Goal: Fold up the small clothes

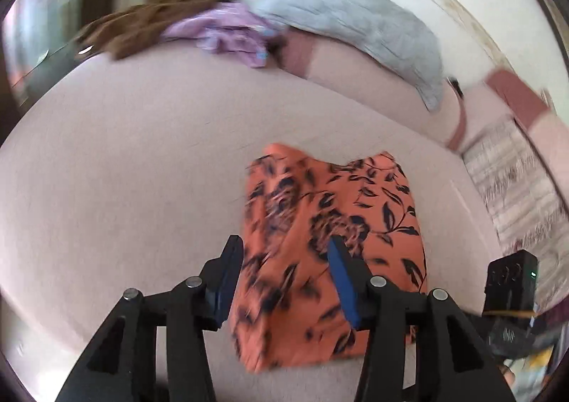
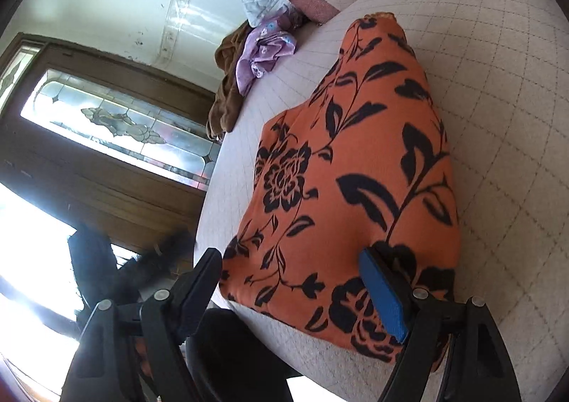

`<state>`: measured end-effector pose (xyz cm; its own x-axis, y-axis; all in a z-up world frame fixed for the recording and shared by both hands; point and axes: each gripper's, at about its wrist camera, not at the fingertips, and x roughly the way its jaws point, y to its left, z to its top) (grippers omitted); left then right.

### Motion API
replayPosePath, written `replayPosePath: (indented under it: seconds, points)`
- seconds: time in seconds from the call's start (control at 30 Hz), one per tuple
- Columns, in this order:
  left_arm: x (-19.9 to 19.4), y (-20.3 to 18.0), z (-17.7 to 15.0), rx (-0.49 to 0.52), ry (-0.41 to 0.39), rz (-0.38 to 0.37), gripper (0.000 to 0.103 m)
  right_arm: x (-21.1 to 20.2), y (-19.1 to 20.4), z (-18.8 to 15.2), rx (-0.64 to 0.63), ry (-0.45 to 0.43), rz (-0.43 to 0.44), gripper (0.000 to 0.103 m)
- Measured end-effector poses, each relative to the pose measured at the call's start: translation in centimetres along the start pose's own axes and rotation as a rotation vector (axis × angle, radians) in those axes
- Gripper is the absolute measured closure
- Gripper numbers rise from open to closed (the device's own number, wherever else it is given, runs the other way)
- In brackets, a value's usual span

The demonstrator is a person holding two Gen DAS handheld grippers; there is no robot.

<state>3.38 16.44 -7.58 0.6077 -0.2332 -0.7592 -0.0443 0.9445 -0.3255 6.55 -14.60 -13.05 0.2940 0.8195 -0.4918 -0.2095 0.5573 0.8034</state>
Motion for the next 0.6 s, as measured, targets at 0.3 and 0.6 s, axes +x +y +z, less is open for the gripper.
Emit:
replayPosePath:
  seconds: [0.3, 0.6]
  points:
    - [8.6, -0.9, 2.5, 0.076, 0.173, 0.061, 0.096, -0.7, 0.1, -1.0, -0.005, 0.005, -0.006, 0.021]
    - [8.5, 2.4, 1.8, -0.022, 0.132, 0.07, 0.101, -1.3, 1.0, -0.3, -0.036, 0.018, -0.021, 0.021]
